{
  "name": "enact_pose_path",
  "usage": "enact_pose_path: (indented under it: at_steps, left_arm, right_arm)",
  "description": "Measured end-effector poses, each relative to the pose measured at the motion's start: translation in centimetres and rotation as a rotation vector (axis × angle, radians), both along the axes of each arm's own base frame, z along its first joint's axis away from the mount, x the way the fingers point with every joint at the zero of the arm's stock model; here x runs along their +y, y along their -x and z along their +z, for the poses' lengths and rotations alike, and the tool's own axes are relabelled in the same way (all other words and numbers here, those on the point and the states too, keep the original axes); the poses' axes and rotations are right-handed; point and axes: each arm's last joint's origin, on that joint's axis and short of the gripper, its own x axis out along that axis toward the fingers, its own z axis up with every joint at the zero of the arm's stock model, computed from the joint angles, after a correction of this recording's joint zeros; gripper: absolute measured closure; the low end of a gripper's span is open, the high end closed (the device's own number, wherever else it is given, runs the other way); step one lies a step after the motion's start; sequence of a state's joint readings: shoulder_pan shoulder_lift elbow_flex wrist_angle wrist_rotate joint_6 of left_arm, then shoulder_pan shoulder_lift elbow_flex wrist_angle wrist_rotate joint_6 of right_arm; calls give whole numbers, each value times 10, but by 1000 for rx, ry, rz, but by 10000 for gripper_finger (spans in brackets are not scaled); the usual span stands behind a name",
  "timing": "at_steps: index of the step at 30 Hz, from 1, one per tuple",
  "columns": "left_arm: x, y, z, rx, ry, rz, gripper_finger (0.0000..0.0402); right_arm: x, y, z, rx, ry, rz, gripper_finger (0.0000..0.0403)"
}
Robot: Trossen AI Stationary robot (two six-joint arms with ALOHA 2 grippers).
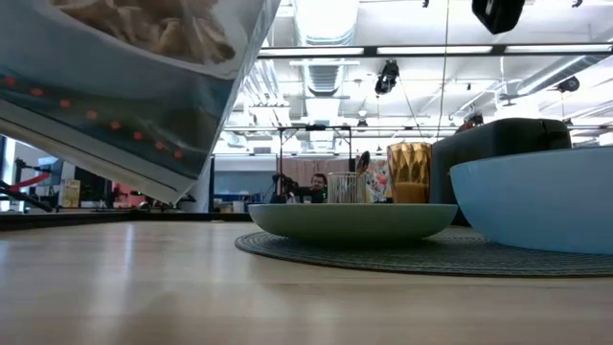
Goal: Arrange a breakfast setting
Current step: Pour the cereal from the cereal box into the blue bowl
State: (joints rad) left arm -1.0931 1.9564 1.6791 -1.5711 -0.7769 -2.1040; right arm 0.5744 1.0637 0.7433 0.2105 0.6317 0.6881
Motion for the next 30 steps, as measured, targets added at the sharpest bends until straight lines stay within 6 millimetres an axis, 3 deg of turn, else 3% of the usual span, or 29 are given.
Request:
enact_pose_path:
  at_steps: [11,14,19,24,30]
  left_arm:
    - [0,0,0,4,-4,-5,299]
    - [0,0,0,4,-5,-5,298]
    - [0,0,0,0,0,1,298]
    - [0,0,0,-3,4,5,301]
    - [0,0,0,-3,4,5,300]
  right_arm:
    - [-12,-7,0,32,-5,-1,239]
    - [-21,-5,-3,195,26,-42,239]
    - [-51,11,-7,646,36,-265,239]
    - [-64,12,2,846,-31,-288,245]
    - [-73,-8,-19,1050,-77,-227,294]
